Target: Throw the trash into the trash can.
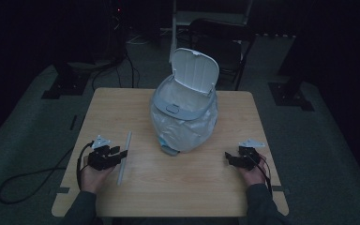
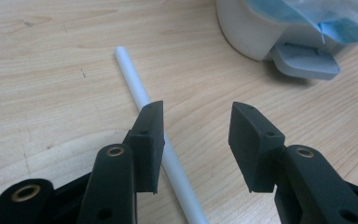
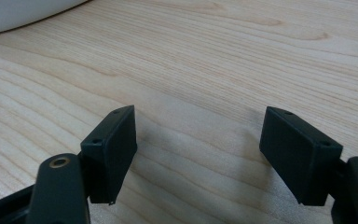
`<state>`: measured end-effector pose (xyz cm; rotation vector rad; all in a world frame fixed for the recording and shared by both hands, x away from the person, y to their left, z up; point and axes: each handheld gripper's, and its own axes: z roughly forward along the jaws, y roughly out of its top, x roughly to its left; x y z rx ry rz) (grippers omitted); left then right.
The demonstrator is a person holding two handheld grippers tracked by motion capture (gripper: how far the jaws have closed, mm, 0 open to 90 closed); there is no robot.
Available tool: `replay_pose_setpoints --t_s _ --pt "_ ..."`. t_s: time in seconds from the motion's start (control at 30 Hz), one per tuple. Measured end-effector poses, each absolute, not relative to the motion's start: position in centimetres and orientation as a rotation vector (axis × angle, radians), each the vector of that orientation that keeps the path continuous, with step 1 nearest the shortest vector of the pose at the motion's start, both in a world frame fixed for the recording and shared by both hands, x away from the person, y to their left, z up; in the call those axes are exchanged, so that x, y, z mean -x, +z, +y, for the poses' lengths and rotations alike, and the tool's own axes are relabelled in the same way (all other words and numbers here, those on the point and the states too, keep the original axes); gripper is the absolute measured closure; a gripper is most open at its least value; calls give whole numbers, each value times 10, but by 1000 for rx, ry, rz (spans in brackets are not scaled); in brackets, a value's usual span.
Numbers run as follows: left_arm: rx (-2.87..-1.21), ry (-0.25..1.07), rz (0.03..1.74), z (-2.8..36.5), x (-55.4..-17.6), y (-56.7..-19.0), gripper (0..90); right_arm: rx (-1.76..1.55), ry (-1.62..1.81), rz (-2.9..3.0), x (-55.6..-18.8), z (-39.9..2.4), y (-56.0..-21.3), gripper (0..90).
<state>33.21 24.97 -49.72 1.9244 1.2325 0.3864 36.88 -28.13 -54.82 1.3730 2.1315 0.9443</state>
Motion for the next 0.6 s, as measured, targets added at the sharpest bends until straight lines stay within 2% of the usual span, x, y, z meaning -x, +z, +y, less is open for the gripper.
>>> replay_pose_setpoints --t_s 0.6 --pt "-1995 379 1252 240 -323 -514 556 -1373 944 2131 -369 -281 -548 262"
